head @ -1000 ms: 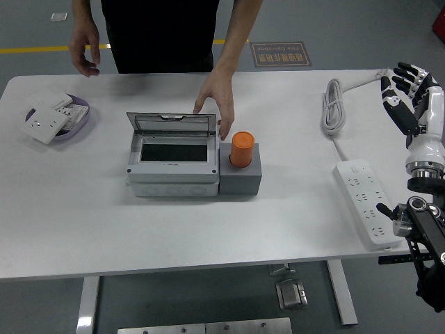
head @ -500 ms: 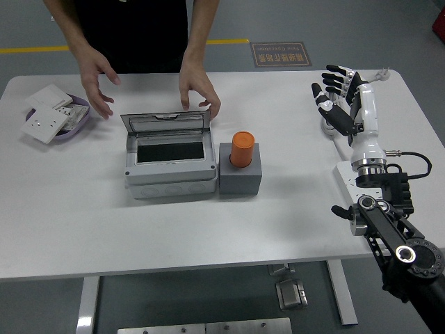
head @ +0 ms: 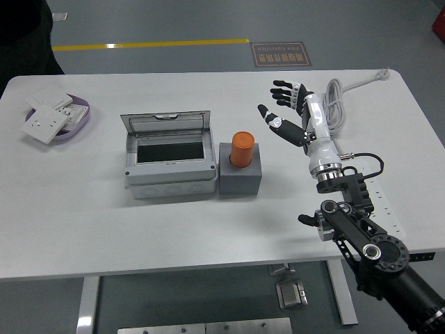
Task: Pick up the cylinder from the cube,place it in the box,flap close box
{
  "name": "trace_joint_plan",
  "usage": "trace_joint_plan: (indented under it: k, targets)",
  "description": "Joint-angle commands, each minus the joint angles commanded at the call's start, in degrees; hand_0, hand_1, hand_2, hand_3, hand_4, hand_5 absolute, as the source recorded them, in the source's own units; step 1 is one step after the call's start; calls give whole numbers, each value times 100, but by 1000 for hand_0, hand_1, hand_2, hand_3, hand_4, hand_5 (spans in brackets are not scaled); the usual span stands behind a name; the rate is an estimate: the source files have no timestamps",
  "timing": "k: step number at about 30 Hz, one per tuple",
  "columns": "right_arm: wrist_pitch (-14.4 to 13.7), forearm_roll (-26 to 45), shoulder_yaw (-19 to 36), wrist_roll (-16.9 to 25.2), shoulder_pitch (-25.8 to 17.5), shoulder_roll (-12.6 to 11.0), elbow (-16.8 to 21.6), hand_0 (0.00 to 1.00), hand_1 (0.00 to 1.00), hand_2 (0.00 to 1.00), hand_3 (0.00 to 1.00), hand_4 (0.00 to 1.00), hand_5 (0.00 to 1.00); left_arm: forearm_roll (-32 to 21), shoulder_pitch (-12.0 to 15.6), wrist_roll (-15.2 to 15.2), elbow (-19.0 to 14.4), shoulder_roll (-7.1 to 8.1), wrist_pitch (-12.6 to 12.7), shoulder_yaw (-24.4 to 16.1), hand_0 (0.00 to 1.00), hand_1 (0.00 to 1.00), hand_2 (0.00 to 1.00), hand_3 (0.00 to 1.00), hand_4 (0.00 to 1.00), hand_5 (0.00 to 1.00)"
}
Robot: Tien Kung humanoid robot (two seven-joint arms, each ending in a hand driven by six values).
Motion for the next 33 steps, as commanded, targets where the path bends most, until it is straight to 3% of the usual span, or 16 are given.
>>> trace_joint_plan:
  k: [15, 33]
  targets:
    - [110, 533, -802, 106, 361, 231, -911, 692, 660, 594, 677, 848, 157, 55, -74, -9, 0, 9, -26, 23, 576, 590, 550, 576, 602, 230]
    - [186, 683, -1402, 7, 693, 272, -1436, 677, 646, 553, 657, 849, 159, 115, -146, -32, 0, 30, -54, 36, 576, 589, 549, 575, 600, 230]
